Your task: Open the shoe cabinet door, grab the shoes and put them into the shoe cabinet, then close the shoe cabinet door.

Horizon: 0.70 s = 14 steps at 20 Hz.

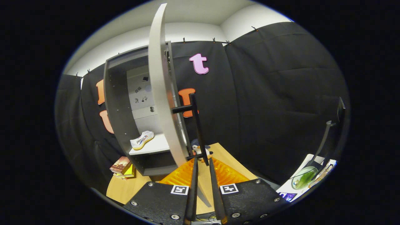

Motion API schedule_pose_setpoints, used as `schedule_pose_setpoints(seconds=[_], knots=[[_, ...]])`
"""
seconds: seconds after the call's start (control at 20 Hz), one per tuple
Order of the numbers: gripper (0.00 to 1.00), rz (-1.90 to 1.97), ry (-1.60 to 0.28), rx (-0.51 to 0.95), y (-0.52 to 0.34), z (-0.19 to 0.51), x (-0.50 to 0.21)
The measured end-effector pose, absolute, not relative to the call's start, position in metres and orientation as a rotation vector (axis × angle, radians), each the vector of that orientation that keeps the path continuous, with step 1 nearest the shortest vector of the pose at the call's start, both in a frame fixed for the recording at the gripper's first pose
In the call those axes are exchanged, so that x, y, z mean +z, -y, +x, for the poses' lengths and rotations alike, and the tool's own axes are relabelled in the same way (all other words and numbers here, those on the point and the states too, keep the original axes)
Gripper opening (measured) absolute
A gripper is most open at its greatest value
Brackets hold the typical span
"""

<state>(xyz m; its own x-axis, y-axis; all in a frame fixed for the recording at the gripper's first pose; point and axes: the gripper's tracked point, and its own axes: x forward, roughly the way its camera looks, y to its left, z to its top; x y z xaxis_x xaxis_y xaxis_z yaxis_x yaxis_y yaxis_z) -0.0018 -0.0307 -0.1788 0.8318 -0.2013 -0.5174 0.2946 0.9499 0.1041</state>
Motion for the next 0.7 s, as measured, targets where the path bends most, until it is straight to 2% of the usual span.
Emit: schedule_pose_setpoints(seconds=[0.25, 0.45, 0.7], knots=[[0.36, 0.234, -0.432, -0.191, 0.001, 0.01, -0.159], [0.48, 0.195, -0.409, -0.033, -0.04, 0.017, -0.158], [0.67, 0.164, -0.508, 0.135, -0.115, 0.03, -0.203]])
